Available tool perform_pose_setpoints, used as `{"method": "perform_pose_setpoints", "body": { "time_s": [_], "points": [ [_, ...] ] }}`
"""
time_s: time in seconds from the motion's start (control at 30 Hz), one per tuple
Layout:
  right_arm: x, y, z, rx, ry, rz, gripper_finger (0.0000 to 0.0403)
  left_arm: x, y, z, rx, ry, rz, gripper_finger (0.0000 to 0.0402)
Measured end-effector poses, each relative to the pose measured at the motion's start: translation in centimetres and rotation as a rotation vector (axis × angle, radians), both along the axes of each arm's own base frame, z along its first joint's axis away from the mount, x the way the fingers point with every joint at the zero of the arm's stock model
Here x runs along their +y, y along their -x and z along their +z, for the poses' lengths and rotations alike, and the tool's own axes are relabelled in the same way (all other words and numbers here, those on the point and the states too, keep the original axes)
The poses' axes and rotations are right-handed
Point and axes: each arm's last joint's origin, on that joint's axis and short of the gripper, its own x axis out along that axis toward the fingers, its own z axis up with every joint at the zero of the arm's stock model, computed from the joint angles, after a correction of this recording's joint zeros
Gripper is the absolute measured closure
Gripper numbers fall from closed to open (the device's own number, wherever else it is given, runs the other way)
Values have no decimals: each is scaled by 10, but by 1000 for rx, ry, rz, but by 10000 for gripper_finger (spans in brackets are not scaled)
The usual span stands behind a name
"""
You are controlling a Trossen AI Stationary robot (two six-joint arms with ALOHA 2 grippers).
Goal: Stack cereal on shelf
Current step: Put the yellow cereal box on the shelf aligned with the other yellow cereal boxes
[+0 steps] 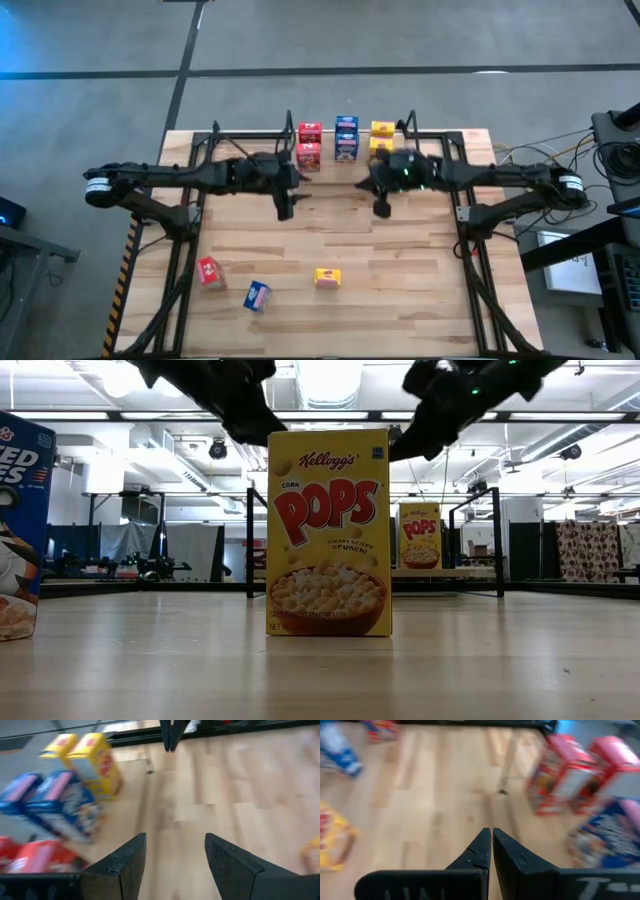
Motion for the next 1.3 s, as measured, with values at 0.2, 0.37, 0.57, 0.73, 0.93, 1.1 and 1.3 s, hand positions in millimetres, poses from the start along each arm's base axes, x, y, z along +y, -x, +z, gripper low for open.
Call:
{"method": "perform_pose_setpoints", "body": {
  "time_s": [0.2, 0.37, 0.57, 0.73, 0.93, 1.1, 1.3],
  "points": [
    [47, 7, -13, -63, -66, 133, 394, -42, -4, -2, -19, 54, -86, 216],
    [84, 11, -15, -76, -111, 184, 394, -77, -3, -7, -62, 69, -110, 216],
    [126, 10, -20, -95, -113, 216, 394, -113, 2, -6, -111, 121, -106, 216],
    [151, 9, -24, -123, -115, 243, 394, -140, 2, -9, -151, 165, -155, 216],
    [167, 2, -28, -160, -131, 264, 394, -168, -6, -23, -169, 166, -228, 216],
    [180, -7, -34, -184, -144, 294, 379, -177, -9, -27, -174, 155, -174, 216],
    [192, -27, -47, -134, -189, 261, 299, -185, -6, -27, -182, 182, -168, 216]
  ]
}}
